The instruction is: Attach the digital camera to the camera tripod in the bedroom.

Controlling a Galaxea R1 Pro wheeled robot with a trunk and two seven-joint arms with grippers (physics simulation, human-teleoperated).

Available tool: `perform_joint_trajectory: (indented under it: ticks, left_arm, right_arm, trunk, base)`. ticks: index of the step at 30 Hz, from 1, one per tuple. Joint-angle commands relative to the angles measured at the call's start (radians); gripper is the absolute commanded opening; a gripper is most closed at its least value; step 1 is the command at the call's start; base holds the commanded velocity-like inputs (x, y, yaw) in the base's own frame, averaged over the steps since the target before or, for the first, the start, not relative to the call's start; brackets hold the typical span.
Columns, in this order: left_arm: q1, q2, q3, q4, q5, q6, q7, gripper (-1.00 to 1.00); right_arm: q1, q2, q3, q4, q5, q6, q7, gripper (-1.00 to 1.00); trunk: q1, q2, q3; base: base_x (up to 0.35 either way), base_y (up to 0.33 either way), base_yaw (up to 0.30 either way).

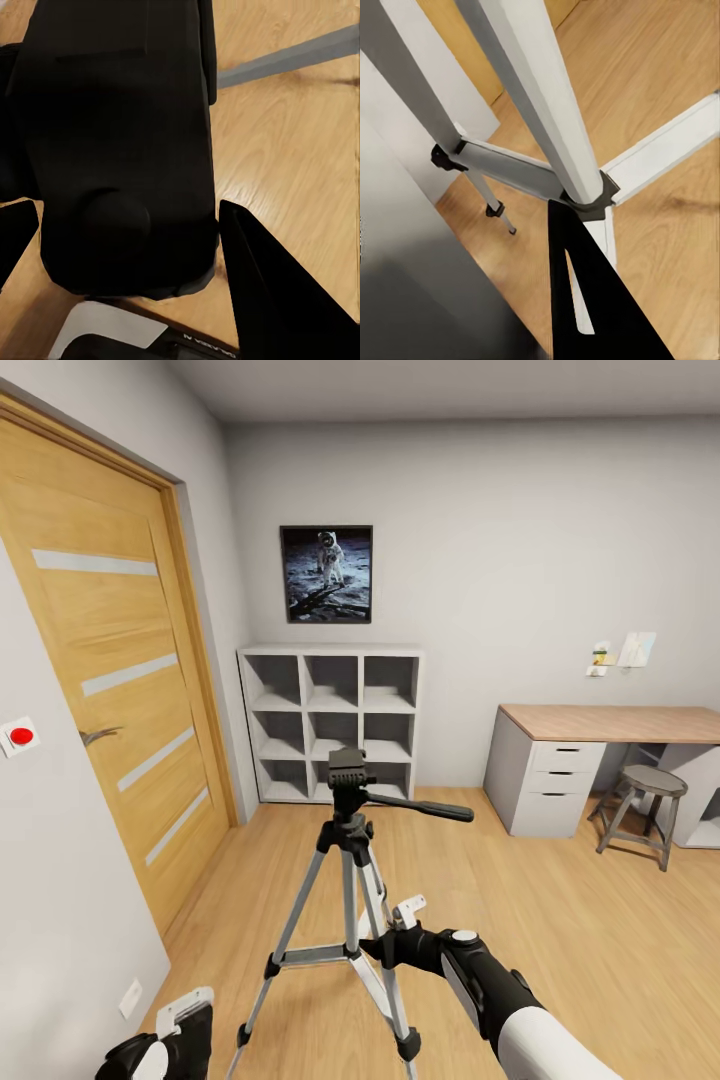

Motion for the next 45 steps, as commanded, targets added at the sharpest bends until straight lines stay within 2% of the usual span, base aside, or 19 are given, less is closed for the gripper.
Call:
perform_joint_trajectory:
  ticks: [1,7,9,10,11,14,19,20,21,24,26,27,29,31,32,33,34,38,45]
  left_arm:
    - [0.000,0.003,-0.001,-0.031,0.007,0.008,0.008,-1.00]
    - [-0.001,0.033,0.004,-0.175,0.009,0.037,0.012,-1.00]
    - [-0.018,0.049,0.006,-0.212,0.012,0.085,0.013,-1.00]
    - [-0.054,0.059,0.007,-0.226,0.014,0.133,0.015,-1.00]
    - [-0.161,0.071,0.014,-0.235,0.017,0.241,0.018,-1.00]
    - [-0.292,0.077,0.037,-0.237,0.017,0.340,0.021,-1.00]
    - [-0.426,0.080,0.051,-0.242,0.014,0.399,0.023,-1.00]
    - [-0.466,0.081,0.053,-0.242,0.012,0.420,0.023,-1.00]
    - [-0.569,0.080,0.056,-0.238,0.012,0.465,0.024,-1.00]
    - [-0.643,0.079,0.056,-0.225,0.014,0.476,0.024,-1.00]
    - [-0.734,0.077,0.057,-0.184,0.019,0.483,0.024,-1.00]
    - [-0.941,0.074,0.057,-0.014,0.027,0.487,0.023,-1.00]
    - [-1.034,0.071,0.058,0.074,0.030,0.487,0.022,-1.00]
    - [-1.169,0.057,0.058,0.207,0.038,0.488,0.021,-1.00]
    - [-1.249,0.042,0.058,0.289,0.043,0.488,0.020,-1.00]
    - [-1.286,0.032,0.058,0.327,0.046,0.487,0.020,-1.00]
    - [-1.446,-0.011,0.057,0.472,0.052,0.487,0.022,-1.00]
    - [-1.565,-0.036,0.058,0.560,0.054,0.486,0.022,-1.00]
    - [-1.635,-0.078,0.060,0.576,0.053,0.496,0.017,-1.00]
  right_arm:
    - [0.000,0.001,-0.002,-0.001,0.004,0.005,0.002,-1.00]
    - [0.000,0.001,-0.002,0.000,0.003,-0.001,-0.002,-1.00]
    - [0.000,0.001,-0.002,0.001,0.003,-0.002,-0.004,-1.00]
    - [0.000,0.001,-0.002,0.001,0.003,-0.002,-0.006,-1.00]
    - [0.000,0.001,-0.002,0.001,0.004,-0.003,-0.008,-1.00]
    - [0.000,0.001,-0.002,0.002,0.003,-0.003,-0.008,-1.00]
    - [0.000,0.001,-0.002,0.002,0.003,-0.003,-0.009,-1.00]
    - [0.000,0.001,-0.002,0.002,0.003,-0.003,-0.009,-1.00]
    - [0.000,0.001,-0.002,0.002,0.003,-0.003,-0.009,-1.00]
    - [0.000,0.001,-0.002,0.002,0.003,-0.003,-0.009,-1.00]
    - [0.000,0.001,-0.002,0.002,0.003,-0.003,-0.009,-1.00]
    - [0.000,0.001,-0.001,0.003,0.005,-0.003,-0.009,-1.00]
    - [0.000,0.001,-0.001,0.003,0.005,-0.003,-0.009,-1.00]
    - [0.000,0.001,-0.002,0.005,0.005,-0.004,-0.009,-1.00]
    - [0.000,0.001,-0.002,0.006,0.004,-0.003,-0.009,-1.00]
    - [0.000,0.001,-0.002,0.007,0.004,-0.003,-0.009,-1.00]
    - [0.000,0.000,-0.002,0.007,0.005,-0.003,-0.009,-1.00]
    - [0.000,-0.001,-0.002,0.008,0.006,-0.003,-0.009,-1.00]
    - [0.000,-0.002,-0.002,0.008,0.005,-0.003,-0.009,-1.00]
  trunk:
    - [0.000,-0.001,-0.001]
    - [0.000,-0.001,-0.001]
    - [0.000,-0.001,-0.001]
    - [0.000,-0.001,-0.001]
    - [0.000,-0.001,-0.001]
    - [0.000,-0.001,-0.001]
    - [0.000,-0.001,-0.001]
    - [0.000,-0.001,-0.001]
    - [0.000,-0.001,-0.001]
    - [0.000,-0.001,-0.001]
    - [0.000,-0.001,-0.001]
    - [0.000,-0.001,-0.001]
    - [0.000,-0.001,-0.001]
    - [0.000,-0.001,-0.001]
    - [0.000,-0.001,-0.001]
    - [0.000,-0.001,-0.001]
    - [0.000,-0.001,-0.001]
    - [0.000,-0.001,-0.001]
    - [0.000,-0.001,-0.001]
  base:
    - [0.000,0.000,0.000]
    - [0.000,0.000,0.000]
    - [0.000,0.000,0.000]
    - [0.000,0.000,0.000]
    - [0.000,0.000,0.000]
    - [0.000,0.000,0.000]
    - [0.000,0.000,0.000]
    - [0.000,0.000,0.000]
    - [0.000,0.000,0.000]
    - [0.000,0.000,0.000]
    - [0.000,0.000,0.000]
    - [0.000,0.000,0.000]
    - [0.000,0.000,0.000]
    - [0.000,0.000,0.000]
    - [0.000,0.000,0.000]
    - [0.000,0.000,0.000]
    - [0.000,0.000,0.000]
    - [0.000,0.000,0.000]
    - [0.000,0.000,0.000]
